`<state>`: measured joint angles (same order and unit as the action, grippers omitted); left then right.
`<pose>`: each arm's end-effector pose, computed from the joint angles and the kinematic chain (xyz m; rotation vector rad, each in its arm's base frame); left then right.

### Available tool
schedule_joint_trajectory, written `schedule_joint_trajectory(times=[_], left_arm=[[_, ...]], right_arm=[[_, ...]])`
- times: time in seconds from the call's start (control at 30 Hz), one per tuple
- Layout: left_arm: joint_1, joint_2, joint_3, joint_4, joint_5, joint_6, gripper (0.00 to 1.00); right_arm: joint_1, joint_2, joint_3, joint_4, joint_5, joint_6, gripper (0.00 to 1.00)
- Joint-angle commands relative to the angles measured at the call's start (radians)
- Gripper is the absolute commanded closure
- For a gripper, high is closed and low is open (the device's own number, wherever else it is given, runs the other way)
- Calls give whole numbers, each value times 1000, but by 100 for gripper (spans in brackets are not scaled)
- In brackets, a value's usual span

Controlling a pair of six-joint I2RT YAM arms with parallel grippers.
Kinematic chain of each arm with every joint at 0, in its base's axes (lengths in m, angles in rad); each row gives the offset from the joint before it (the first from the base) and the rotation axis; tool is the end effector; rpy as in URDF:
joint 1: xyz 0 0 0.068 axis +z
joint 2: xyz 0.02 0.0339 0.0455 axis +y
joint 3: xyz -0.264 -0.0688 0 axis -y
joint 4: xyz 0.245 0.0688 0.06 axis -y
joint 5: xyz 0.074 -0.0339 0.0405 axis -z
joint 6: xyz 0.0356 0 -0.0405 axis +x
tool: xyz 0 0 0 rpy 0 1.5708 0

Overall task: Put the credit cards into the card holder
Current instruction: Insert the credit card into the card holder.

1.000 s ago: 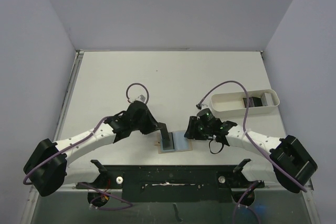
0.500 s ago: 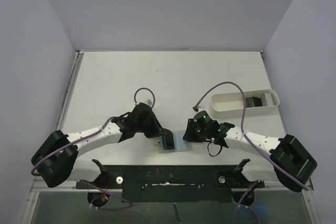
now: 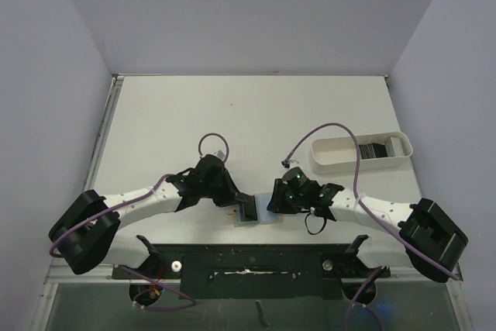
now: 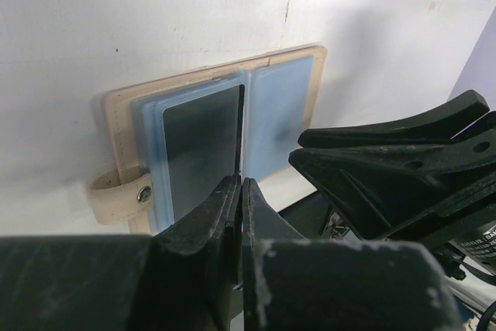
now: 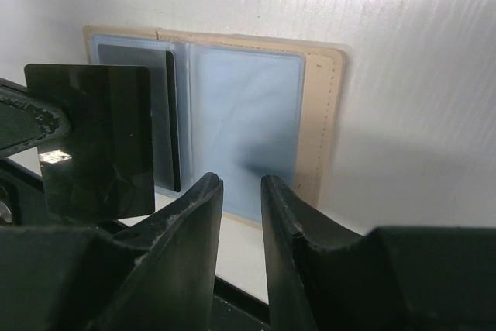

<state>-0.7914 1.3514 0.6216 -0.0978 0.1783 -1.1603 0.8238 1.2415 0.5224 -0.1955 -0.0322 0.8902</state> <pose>0.1775 -0.1886 0.1723 -0.4013 2.6619 -1.0031 0.1523 0.1661 0.1603 0.0734 2.6457 0.7089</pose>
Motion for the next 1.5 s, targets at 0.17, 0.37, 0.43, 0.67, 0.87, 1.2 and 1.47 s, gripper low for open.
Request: schedule_joint_trajectory(times=[0.17, 0.37, 0.43, 0.67, 0.87, 1.2, 1.47], left_arm=[[-3, 34, 3, 80, 47, 5, 100], [-3, 43, -8, 114, 55, -10, 100], [-4, 51, -11, 119, 57, -10, 100], [-5, 77, -30, 165, 66, -21, 100], [-5, 85, -51, 170, 54, -18, 100], [-5, 86, -60, 192, 69, -1, 100], [-4, -11, -21, 124, 58, 24, 100]], right_arm=[[30, -67, 53, -61, 87, 21, 71], [25, -90, 65, -119, 174, -11, 64], [25, -82, 53, -104, 172, -12, 63], [23, -32, -10, -5, 119, 6, 64], [30, -21, -28, 17, 97, 22, 69], [42, -50, -42, 4, 92, 42, 76], [46, -65, -47, -10, 103, 50, 76]])
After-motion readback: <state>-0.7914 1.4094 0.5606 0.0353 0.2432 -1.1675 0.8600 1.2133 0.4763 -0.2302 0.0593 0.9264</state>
